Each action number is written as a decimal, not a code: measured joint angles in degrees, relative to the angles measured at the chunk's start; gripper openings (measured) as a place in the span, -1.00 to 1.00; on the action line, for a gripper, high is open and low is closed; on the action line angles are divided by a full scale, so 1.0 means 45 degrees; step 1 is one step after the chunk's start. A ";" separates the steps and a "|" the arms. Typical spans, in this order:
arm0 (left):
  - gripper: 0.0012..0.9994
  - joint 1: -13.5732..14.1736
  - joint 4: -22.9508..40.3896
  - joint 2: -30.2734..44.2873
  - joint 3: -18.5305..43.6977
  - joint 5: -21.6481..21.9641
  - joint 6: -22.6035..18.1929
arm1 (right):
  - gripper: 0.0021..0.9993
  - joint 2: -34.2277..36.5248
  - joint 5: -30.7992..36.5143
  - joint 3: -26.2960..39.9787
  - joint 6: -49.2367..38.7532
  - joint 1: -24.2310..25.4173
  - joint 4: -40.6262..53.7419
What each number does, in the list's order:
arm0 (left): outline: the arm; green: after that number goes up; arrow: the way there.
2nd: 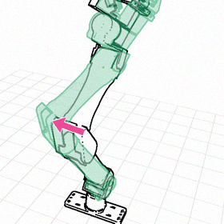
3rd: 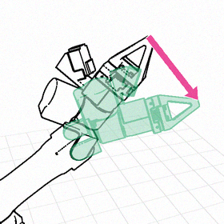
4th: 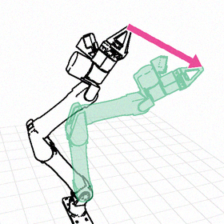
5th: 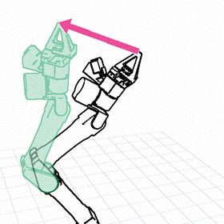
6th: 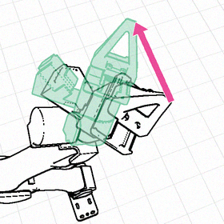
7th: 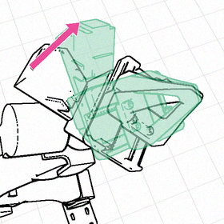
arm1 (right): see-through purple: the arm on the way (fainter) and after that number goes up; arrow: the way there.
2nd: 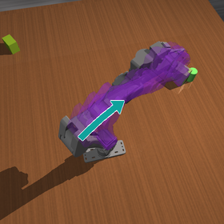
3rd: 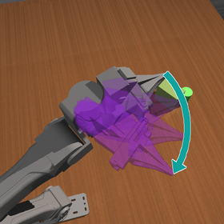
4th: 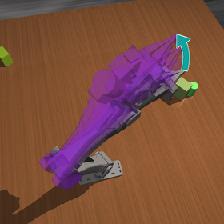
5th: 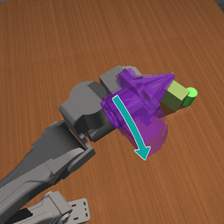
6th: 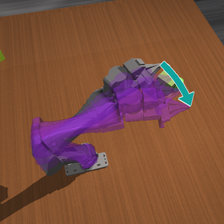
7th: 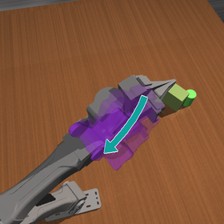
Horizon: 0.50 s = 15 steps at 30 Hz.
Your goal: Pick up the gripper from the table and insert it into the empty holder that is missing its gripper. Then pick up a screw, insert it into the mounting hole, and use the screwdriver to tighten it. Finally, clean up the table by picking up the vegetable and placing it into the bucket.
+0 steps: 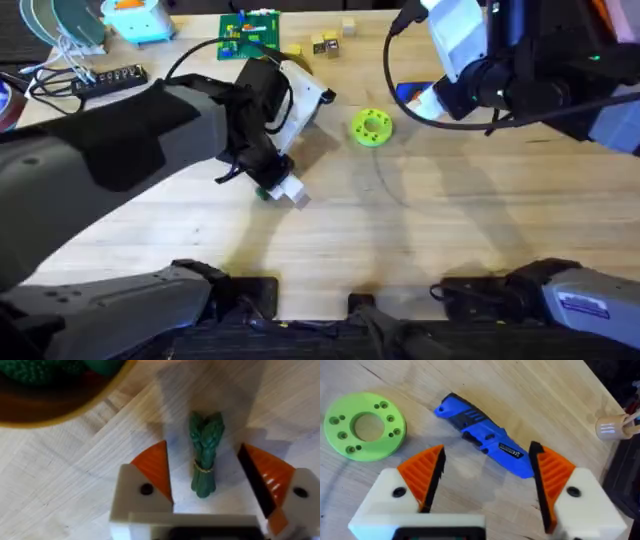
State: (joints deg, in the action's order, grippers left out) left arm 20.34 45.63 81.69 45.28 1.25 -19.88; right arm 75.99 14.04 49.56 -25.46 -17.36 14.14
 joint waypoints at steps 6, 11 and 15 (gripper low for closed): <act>-0.89 0.0010 -0.0053 0.0041 0.0000 0.0067 -0.0228 | 0.99 0.0000 0.0000 0.0000 0.0002 -0.0002 -0.0003; -0.97 0.0010 0.0269 0.0112 0.0105 0.0065 -0.0144 | 0.99 0.0000 0.0000 0.0000 0.0002 -0.0002 0.0001; -0.97 0.0010 0.2025 0.0180 0.1013 0.0014 0.0133 | 0.99 0.0000 0.0000 0.0000 0.0002 -0.0002 0.0002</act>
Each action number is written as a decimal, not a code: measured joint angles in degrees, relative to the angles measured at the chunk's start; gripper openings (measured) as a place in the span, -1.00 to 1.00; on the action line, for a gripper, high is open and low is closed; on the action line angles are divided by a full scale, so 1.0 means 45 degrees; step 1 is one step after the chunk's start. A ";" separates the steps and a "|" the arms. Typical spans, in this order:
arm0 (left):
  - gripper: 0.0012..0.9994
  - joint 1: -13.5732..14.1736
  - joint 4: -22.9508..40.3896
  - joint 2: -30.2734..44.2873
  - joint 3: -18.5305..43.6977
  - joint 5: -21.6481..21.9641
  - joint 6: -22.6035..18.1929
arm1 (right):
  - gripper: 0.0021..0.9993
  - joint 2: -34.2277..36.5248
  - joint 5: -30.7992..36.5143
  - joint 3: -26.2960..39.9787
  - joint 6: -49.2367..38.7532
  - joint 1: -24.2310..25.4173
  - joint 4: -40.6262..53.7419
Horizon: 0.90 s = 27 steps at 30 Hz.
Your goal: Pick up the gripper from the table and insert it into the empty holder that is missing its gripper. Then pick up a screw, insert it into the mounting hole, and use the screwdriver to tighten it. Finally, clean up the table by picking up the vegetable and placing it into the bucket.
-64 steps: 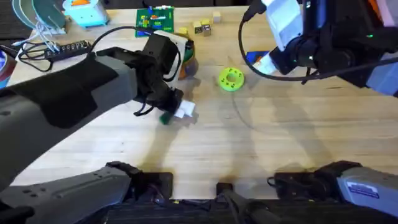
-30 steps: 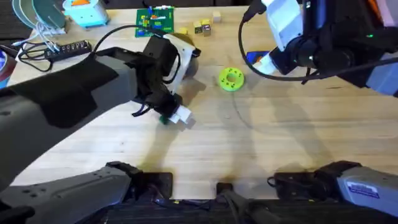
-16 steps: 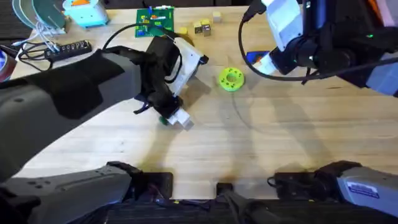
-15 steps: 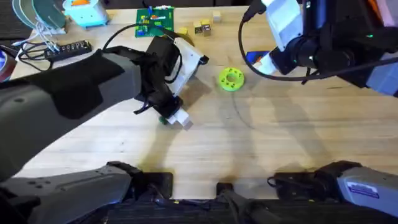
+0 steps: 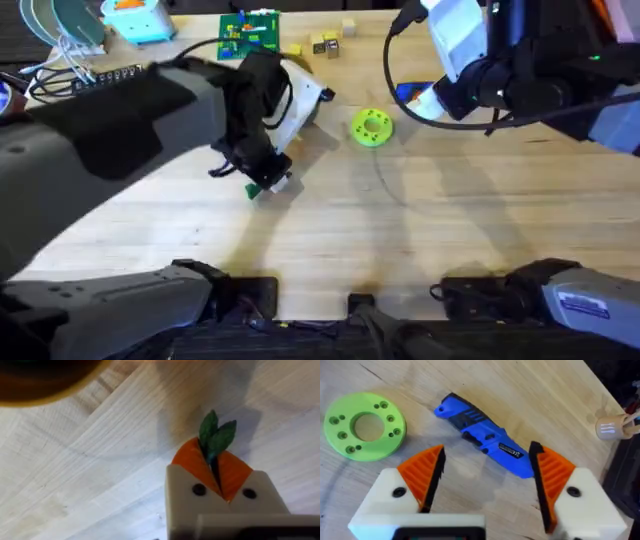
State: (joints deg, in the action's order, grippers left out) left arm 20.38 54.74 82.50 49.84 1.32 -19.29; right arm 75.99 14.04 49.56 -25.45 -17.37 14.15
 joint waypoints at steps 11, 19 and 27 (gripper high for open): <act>-0.97 0.0000 0.1208 0.0068 0.5621 -0.0368 0.0157 | 0.99 0.0000 0.0000 0.0000 0.0000 0.0000 -0.0005; -0.97 -0.0140 -0.3866 0.0444 0.6015 0.0311 0.0412 | 0.99 0.0000 0.0000 0.0000 0.0000 0.0000 -0.0005; -0.97 -0.0679 -0.4324 0.3080 0.6034 0.0690 0.1686 | 0.99 0.0000 -0.0458 0.0000 0.0000 0.0000 0.0010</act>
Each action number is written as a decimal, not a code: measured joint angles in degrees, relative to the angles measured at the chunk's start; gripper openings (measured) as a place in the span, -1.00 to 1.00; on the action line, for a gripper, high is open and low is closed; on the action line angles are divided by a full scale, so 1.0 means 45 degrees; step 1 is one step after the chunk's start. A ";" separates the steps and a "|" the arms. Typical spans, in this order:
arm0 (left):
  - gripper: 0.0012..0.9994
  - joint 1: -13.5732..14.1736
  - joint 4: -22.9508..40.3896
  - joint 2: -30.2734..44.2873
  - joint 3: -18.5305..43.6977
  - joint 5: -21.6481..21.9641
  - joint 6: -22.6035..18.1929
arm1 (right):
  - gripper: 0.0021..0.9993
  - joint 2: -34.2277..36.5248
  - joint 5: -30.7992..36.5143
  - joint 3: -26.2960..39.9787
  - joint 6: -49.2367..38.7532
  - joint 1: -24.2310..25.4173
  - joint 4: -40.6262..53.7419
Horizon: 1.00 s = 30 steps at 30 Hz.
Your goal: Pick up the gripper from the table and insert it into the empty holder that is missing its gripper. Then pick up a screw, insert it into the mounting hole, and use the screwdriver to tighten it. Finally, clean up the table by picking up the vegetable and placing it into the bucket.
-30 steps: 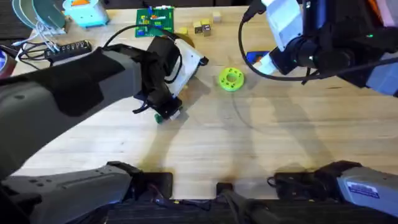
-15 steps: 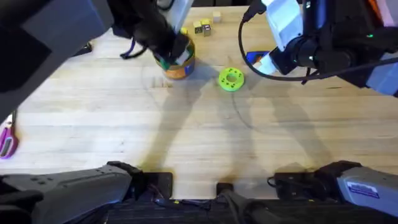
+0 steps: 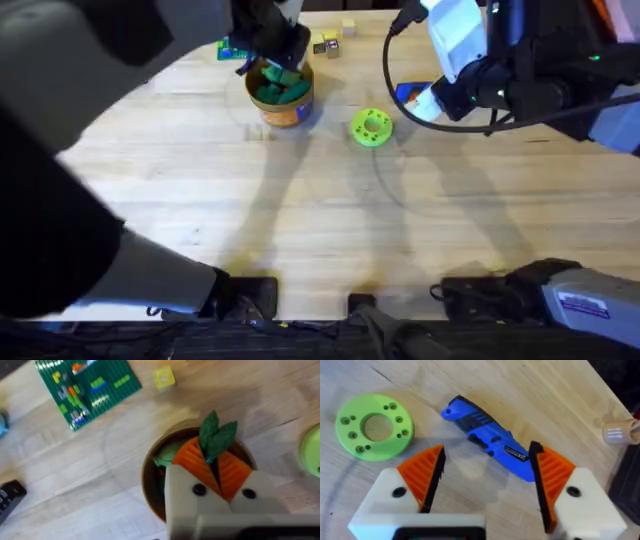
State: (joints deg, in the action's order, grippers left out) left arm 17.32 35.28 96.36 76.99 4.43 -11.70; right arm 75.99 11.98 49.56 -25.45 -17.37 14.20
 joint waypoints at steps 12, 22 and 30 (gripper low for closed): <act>0.54 -0.0025 0.0400 0.0370 -0.0029 0.0982 0.1153 | 0.99 0.0000 -0.0300 0.0000 0.0382 0.0000 0.0018; 0.99 0.0170 0.2150 -0.2735 -0.0029 0.0983 0.1932 | 0.98 -0.0660 -0.0387 0.1490 0.2312 0.0000 0.4852; 0.99 0.0335 0.6327 -0.6927 -0.0024 0.0986 0.2145 | 0.99 -0.1269 -0.0392 0.4300 0.3889 0.0000 0.8249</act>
State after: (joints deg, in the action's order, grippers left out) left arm 18.83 63.75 65.19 76.88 8.86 -2.05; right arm 70.28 10.22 68.91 -7.95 -17.37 51.32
